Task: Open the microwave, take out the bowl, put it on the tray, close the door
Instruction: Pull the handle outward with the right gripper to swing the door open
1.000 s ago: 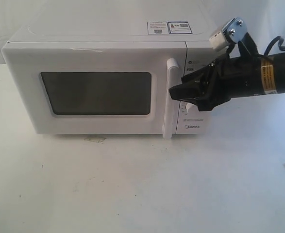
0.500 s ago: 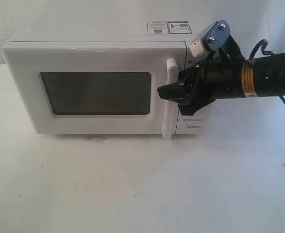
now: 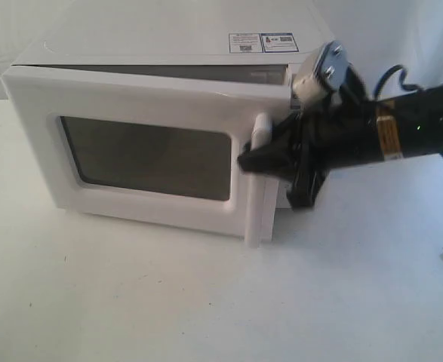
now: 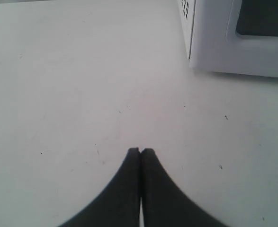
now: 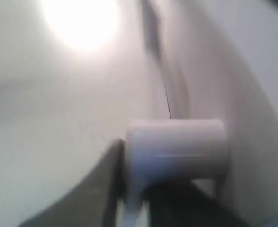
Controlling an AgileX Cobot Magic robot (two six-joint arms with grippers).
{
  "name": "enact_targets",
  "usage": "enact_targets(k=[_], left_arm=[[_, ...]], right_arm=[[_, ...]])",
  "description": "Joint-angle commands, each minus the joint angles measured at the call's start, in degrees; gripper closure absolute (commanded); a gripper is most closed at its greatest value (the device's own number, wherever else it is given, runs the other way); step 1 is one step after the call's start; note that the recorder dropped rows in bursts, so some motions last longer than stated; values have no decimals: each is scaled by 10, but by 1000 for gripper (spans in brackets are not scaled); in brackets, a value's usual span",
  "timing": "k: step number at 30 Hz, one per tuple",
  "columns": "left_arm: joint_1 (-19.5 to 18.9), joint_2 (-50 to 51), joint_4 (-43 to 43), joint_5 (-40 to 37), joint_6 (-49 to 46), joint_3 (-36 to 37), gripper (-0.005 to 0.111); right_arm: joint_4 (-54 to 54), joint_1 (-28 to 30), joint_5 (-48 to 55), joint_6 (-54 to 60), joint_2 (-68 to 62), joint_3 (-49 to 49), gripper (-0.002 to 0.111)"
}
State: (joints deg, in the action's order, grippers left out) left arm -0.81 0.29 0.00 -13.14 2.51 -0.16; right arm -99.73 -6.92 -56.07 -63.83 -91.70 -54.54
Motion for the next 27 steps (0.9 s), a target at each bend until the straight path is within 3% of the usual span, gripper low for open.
enact_targets(k=[1, 8, 12, 14, 20, 22, 27], left_arm=[[3, -3, 3, -2, 2, 2, 107], [3, -3, 3, -2, 2, 2, 107], [3, -3, 3, -2, 2, 2, 107], [3, -3, 3, -2, 2, 2, 107], [3, -3, 3, -2, 2, 2, 107], [3, -3, 3, -2, 2, 2, 107], [3, -3, 3, -2, 2, 2, 107]], right_arm=[[-2, -40, -42, -11, 37, -5, 108], [-2, -39, -9, -80, 72, -8, 108], [-2, -39, -3, -177, 102, -8, 106], [-2, -39, -9, -205, 118, -8, 96], [-2, -38, -14, -239, 161, -7, 45], [-2, -29, -16, -253, 177, -1, 42], [-2, 8, -78, -284, 212, 35, 47]])
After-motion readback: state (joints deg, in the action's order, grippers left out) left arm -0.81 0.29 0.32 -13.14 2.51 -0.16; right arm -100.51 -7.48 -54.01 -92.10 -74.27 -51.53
